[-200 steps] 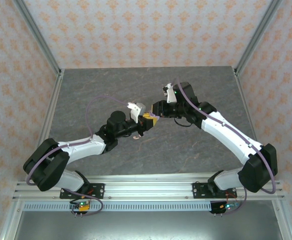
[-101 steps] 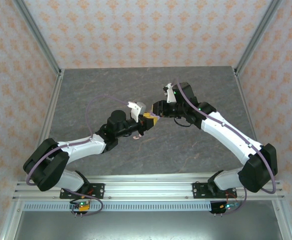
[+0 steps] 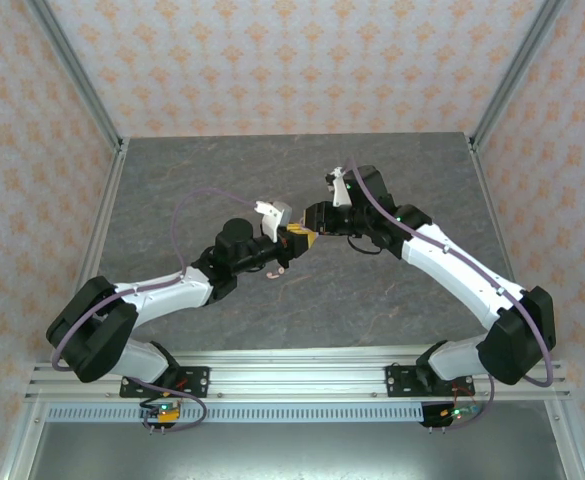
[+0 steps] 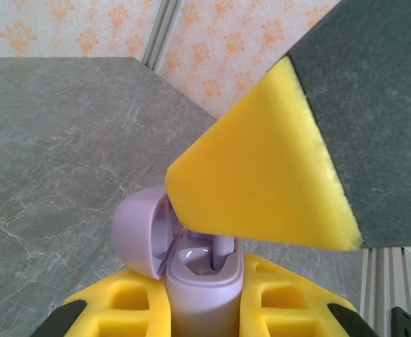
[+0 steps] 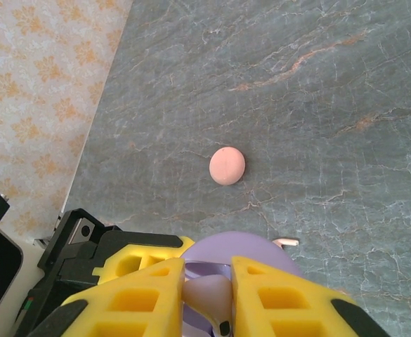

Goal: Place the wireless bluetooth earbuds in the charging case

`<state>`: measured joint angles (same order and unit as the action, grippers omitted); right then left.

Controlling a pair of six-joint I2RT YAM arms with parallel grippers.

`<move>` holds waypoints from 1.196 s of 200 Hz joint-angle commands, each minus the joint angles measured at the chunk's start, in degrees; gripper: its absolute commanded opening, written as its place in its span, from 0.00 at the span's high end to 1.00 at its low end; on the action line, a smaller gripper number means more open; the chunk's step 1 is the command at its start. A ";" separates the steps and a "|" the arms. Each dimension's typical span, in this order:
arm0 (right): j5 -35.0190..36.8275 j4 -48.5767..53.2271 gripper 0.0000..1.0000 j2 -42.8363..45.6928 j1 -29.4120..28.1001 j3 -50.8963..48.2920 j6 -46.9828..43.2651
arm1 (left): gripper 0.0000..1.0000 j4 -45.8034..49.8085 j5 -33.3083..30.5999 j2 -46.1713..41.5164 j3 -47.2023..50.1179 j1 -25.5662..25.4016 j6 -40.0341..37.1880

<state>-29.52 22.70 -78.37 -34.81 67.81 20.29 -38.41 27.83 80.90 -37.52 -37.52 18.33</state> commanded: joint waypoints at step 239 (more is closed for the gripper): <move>-6.19 14.96 0.73 0.95 9.67 3.39 -4.13 | 0.88 10.75 11.21 -6.56 -3.64 -0.92 -14.97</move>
<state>-30.76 31.75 -74.98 -25.52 68.16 18.33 -30.79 35.44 77.87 -38.76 -37.52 9.72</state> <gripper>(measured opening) 0.290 0.178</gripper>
